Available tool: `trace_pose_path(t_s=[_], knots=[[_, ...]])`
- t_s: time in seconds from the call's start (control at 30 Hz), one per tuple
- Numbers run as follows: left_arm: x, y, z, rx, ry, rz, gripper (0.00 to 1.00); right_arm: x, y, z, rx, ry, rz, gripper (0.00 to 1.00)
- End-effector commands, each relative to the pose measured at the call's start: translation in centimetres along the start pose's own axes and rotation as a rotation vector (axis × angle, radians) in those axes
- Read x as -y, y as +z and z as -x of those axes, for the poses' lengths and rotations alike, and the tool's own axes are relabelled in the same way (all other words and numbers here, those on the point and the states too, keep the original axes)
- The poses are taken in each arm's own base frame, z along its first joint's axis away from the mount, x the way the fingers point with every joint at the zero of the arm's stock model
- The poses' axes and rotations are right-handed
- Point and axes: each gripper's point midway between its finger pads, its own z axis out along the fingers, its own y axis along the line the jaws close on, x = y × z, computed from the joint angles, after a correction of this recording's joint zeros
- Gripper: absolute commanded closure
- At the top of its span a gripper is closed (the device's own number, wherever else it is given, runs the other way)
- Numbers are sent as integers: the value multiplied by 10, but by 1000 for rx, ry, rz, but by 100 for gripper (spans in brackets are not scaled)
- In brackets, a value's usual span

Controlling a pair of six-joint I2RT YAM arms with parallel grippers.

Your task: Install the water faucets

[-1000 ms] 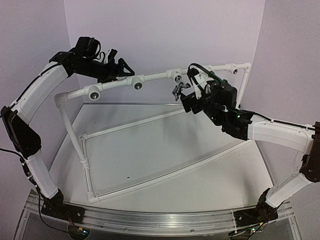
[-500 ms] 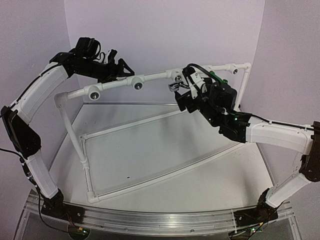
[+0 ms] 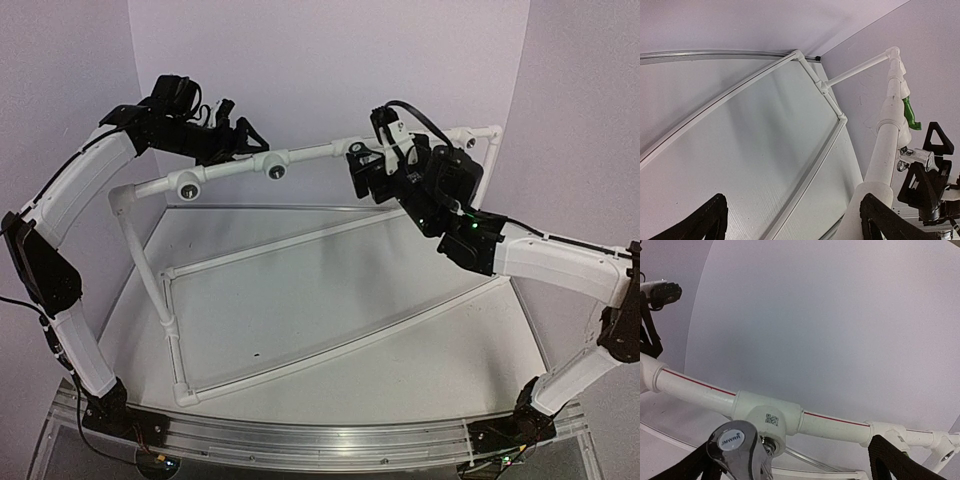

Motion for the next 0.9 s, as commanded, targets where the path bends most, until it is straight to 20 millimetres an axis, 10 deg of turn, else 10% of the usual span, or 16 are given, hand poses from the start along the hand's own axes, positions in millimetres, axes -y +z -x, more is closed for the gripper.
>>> trace_pose_path(t_s=[0.0, 0.87], knots=[[6, -5, -5, -11, 4, -14, 9, 21, 1, 31, 62, 77, -83, 2], [8, -2, -3, -14, 2, -26, 9, 69, -11, 17, -62, 195, -114, 2]])
